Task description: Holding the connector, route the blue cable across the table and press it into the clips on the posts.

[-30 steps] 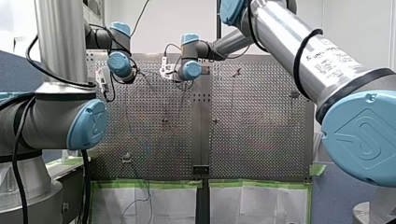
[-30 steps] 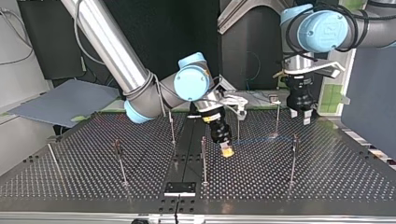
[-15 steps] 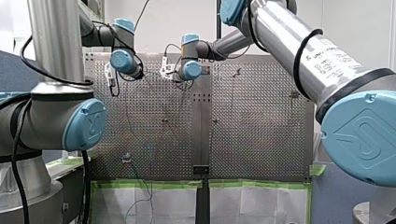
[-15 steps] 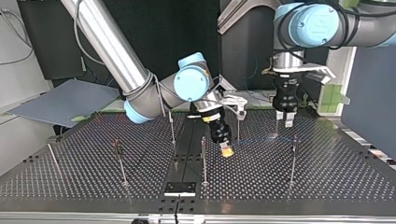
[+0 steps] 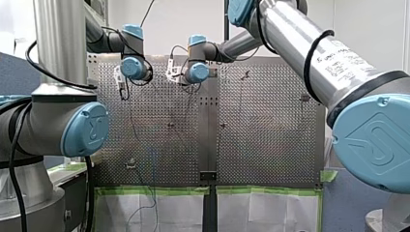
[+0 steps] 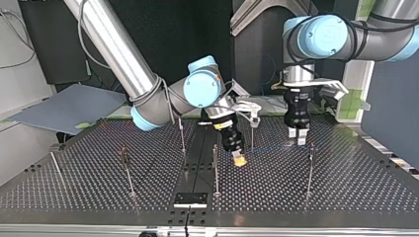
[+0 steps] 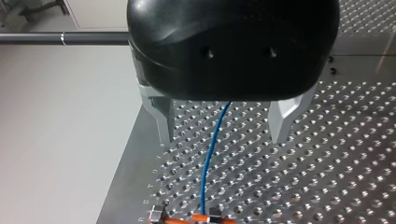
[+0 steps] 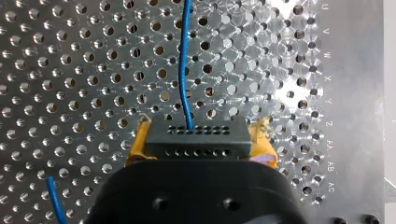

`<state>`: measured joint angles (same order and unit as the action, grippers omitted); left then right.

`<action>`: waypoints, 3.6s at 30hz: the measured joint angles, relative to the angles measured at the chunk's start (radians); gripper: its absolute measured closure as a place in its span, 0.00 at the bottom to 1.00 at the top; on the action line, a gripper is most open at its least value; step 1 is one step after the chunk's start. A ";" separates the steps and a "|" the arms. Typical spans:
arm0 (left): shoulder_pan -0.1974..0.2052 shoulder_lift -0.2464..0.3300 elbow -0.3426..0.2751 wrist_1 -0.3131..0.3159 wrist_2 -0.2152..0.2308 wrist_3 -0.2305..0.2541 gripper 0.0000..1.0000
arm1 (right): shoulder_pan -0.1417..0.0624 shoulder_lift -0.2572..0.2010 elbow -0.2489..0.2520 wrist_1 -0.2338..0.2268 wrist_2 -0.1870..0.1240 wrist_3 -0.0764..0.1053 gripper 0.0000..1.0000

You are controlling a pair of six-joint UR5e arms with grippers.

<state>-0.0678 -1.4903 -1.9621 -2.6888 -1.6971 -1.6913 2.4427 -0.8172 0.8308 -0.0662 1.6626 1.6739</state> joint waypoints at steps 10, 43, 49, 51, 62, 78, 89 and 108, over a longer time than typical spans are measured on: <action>-0.016 -0.080 0.076 0.043 -0.056 0.011 0.00 | -0.003 0.000 0.000 0.000 0.000 0.000 1.00; -0.016 -0.175 0.154 0.044 -0.073 0.004 1.00 | -0.003 0.004 0.000 0.000 0.000 0.000 1.00; -0.021 -0.175 0.151 0.015 -0.107 0.005 1.00 | -0.002 0.004 0.003 0.005 0.002 0.001 1.00; -0.023 -0.175 0.145 0.003 -0.118 0.007 1.00 | -0.002 0.004 0.007 0.008 0.007 0.001 1.00; -0.024 -0.174 0.065 0.031 -0.129 0.013 1.00 | -0.003 0.004 0.081 0.018 0.030 0.000 1.00; -0.048 -0.241 -0.055 0.054 -0.115 0.022 1.00 | -0.003 0.004 0.151 0.037 0.039 -0.004 1.00; -0.051 -0.277 -0.059 0.083 -0.087 0.017 1.00 | -0.003 0.004 0.239 0.033 0.040 -0.010 1.00; -0.060 -0.423 -0.060 0.117 -0.084 0.023 1.00 | -0.003 0.032 0.298 0.028 0.005 -0.007 1.00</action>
<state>-0.1277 -1.9128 -2.0217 -2.5720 -1.7814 -1.6679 2.4399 -0.7850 1.1289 -0.0382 1.6677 1.6667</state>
